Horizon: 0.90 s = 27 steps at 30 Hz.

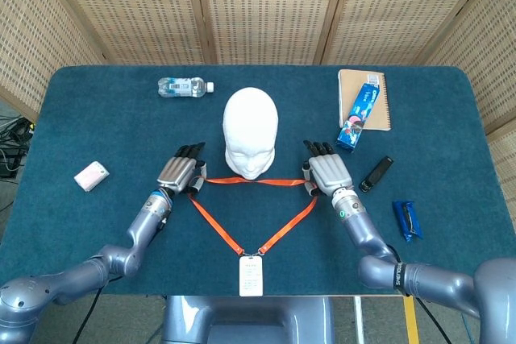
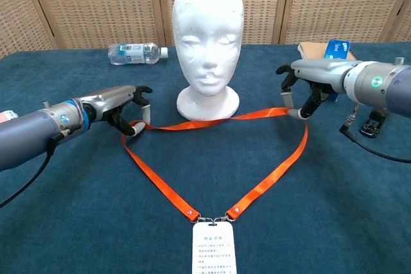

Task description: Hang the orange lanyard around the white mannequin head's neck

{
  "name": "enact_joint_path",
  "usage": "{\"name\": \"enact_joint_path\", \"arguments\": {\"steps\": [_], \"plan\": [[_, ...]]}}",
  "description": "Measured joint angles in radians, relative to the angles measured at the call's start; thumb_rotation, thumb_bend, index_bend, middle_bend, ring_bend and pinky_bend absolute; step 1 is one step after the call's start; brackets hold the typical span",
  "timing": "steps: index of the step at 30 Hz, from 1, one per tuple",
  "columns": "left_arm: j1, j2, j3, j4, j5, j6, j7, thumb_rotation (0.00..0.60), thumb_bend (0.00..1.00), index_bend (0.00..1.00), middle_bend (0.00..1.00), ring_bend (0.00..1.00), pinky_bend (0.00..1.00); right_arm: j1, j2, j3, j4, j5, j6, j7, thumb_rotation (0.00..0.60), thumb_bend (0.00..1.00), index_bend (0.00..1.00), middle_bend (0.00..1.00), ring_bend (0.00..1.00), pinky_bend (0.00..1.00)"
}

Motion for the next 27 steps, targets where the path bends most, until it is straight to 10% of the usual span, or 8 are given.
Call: {"name": "enact_joint_path", "arguments": {"steps": [21, 27], "plan": [[0.141, 0.221, 0.155, -0.228, 0.400, 0.451, -0.167, 0.600, 0.54, 0.70, 0.00, 0.00, 0.00, -0.074, 0.167, -0.025, -0.275, -0.272, 0.130, 0.062, 0.600, 0.66, 0.69, 0.00, 0.00, 0.00], [0.149, 0.299, 0.130, -0.325, 0.428, 0.521, -0.186, 0.600, 0.54, 0.70, 0.00, 0.00, 0.00, -0.089, 0.248, 0.015, -0.365, -0.344, 0.174, 0.114, 0.600, 0.66, 0.69, 0.00, 0.00, 0.00]]}}
